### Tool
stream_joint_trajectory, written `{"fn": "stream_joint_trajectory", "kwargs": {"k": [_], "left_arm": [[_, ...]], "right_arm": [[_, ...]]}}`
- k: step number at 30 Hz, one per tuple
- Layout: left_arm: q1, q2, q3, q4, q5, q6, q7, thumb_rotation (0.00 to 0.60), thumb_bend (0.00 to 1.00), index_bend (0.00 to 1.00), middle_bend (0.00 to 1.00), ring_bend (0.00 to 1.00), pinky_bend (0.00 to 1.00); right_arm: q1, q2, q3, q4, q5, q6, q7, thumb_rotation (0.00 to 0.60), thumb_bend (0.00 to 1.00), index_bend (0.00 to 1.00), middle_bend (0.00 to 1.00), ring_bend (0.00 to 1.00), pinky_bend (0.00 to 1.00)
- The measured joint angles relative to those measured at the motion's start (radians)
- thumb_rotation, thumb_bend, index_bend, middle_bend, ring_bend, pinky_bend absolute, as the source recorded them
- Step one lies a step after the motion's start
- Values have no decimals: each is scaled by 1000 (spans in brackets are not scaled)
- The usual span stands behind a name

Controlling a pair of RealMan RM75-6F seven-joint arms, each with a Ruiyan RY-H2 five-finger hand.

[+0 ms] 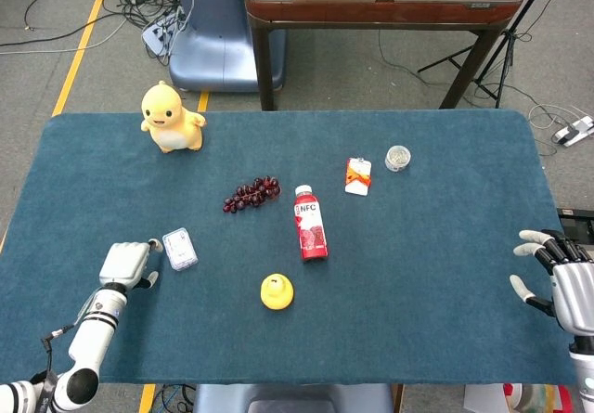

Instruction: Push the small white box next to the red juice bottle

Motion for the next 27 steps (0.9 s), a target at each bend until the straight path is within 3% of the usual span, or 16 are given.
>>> {"fn": "stream_joint_trajectory", "kwargs": {"k": [27], "left_arm": [[-90, -20, 6, -39, -70, 8, 40, 600, 350, 311, 1000, 990, 1000]], "right_arm": [[-1, 4, 5, 3, 9, -2, 12, 600, 211, 444, 312, 205, 369]]}}
